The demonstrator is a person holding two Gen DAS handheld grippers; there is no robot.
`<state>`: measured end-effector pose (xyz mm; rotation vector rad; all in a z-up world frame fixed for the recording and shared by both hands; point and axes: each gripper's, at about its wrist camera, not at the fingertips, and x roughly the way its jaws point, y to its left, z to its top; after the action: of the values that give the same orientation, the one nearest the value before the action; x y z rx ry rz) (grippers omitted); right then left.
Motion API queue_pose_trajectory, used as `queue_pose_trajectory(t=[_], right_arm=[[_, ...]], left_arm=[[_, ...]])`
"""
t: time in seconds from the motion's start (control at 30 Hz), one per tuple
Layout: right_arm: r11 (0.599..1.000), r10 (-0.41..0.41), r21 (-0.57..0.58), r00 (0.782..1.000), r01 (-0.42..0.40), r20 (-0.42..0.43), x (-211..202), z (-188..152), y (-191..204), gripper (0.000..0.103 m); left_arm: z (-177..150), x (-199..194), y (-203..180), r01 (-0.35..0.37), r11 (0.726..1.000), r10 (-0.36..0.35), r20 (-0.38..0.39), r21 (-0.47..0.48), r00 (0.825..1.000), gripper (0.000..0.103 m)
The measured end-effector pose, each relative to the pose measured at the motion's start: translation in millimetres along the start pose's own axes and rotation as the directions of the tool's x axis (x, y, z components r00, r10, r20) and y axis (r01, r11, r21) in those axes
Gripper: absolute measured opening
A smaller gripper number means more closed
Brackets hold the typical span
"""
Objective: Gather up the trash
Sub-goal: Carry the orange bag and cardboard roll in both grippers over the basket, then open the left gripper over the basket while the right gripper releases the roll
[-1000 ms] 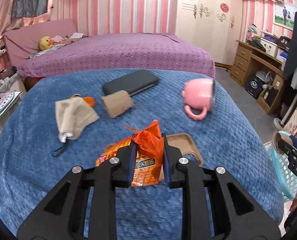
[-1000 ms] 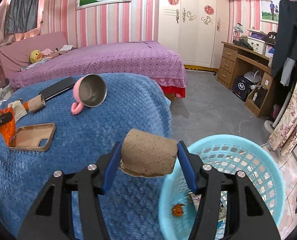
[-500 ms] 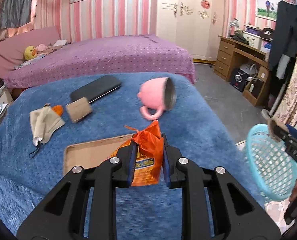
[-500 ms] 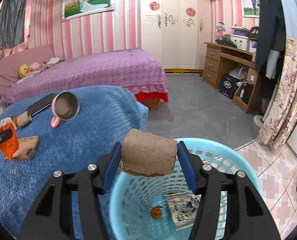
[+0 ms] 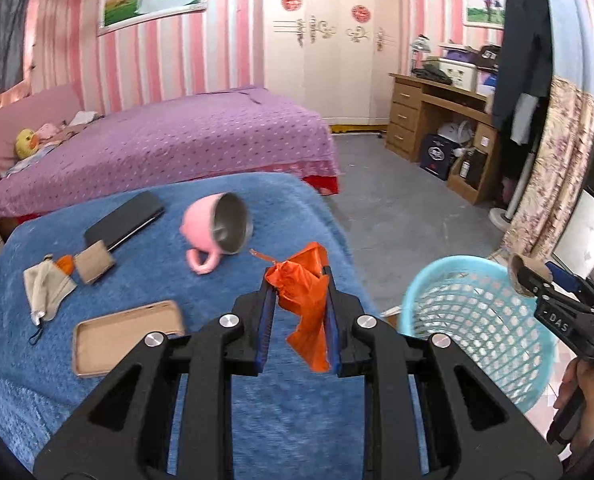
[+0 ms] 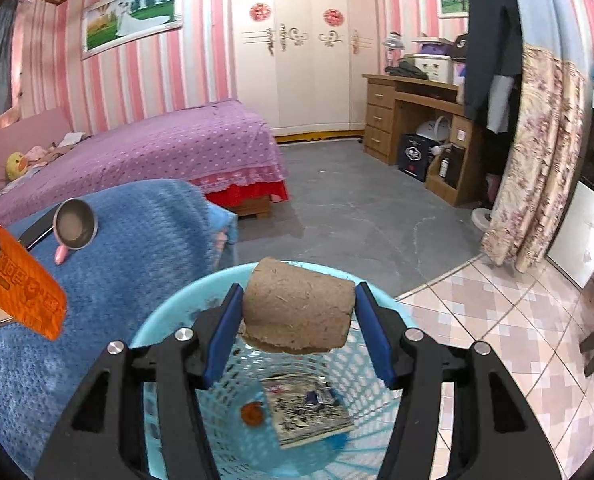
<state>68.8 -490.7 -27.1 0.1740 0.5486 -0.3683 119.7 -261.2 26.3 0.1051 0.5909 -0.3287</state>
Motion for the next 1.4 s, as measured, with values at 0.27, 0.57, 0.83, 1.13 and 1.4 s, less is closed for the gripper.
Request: queue_pose_trajectory(t=[0.27,0.57,0.83,1.13,1.4], right_arm=[[0.998,-0.063,-0.002,0.998,0.063,-0.012,-2,-5,-32,0.056],[0.997,-0.064,0.034,0.998,0.064,-0.023,-3,-12,-59,0.057],[0.998,-0.048,0.04,0.999,0.049,-0.019,-3,-14,-59,0.056],[0.999,-0.033,0.02,0.999,0.034,-0.029,2,-14,-49,0.057],[0.999,-0.033,0.008,0.999,0.033,-0.033,6,-14,-39,0.057]], left_arm=[[13,-2,-46,0.094,0.995,-0.095,0.018,0.043,0.995,0.021],[15,10,-85,0.185,0.981,-0.185,-0.014,0.049,0.983,0.021],[-14,55,-105,0.147,0.985,-0.139,-0.097,0.085,0.986,0.021],[-32,82,-94,0.069,0.994,-0.059,-0.113,0.085,0.992,0.077],[-26,79,-53,-0.005,1.0,0.007,-0.072,0.029,0.997,0.094]])
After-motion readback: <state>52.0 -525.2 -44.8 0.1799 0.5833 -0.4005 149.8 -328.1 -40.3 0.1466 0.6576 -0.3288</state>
